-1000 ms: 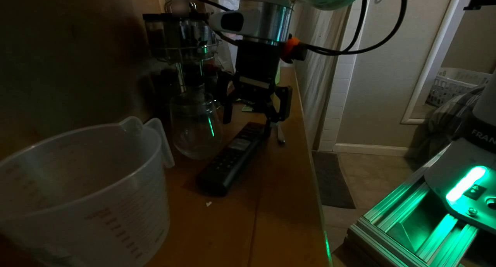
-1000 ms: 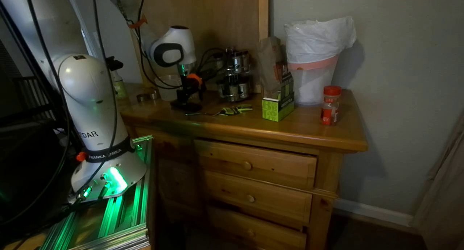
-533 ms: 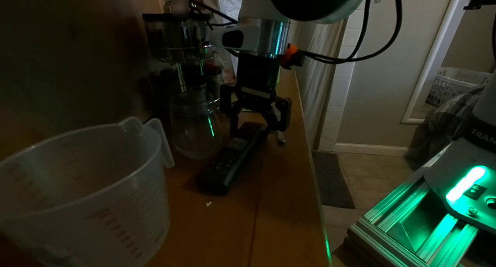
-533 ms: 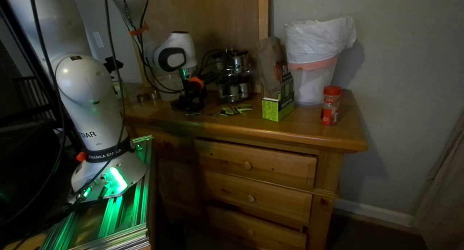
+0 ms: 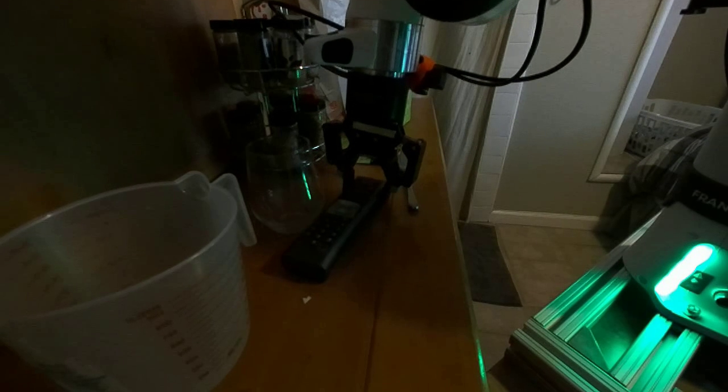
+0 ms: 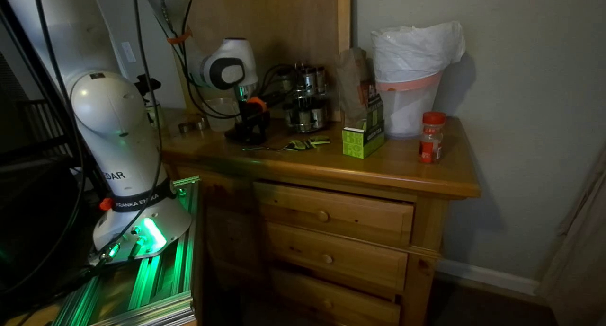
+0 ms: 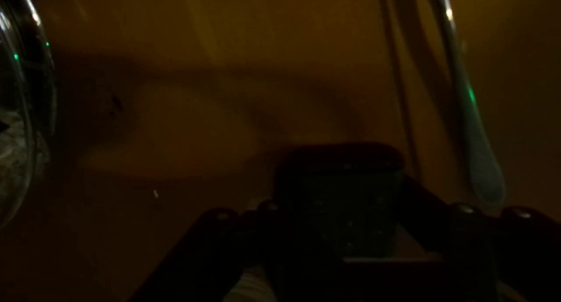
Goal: Put the remote control in the clear jug.
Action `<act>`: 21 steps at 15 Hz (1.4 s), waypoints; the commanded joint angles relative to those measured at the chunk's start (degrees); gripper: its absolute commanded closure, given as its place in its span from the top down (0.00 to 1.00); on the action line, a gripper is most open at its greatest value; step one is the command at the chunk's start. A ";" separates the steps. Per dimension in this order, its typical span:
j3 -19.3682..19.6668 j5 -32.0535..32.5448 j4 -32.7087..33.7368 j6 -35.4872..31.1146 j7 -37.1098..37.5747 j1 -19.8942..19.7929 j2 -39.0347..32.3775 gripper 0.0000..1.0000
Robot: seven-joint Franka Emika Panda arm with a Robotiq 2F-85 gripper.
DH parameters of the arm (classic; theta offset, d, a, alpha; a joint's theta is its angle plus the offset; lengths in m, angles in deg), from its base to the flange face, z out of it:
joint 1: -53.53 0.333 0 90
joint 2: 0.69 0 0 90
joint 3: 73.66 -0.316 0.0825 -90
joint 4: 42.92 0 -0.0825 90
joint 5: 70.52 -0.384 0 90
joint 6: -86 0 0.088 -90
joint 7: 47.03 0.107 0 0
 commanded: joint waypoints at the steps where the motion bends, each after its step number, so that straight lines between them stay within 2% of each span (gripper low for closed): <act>1: 0.01 -6.84 0.07 5.24 -4.43 -0.79 4.63 0.35; 10: 6.61 -25.61 -0.15 15.76 -12.92 4.07 15.49 0.35; 21: 10.65 -32.53 -0.28 21.52 -12.79 4.29 26.63 0.35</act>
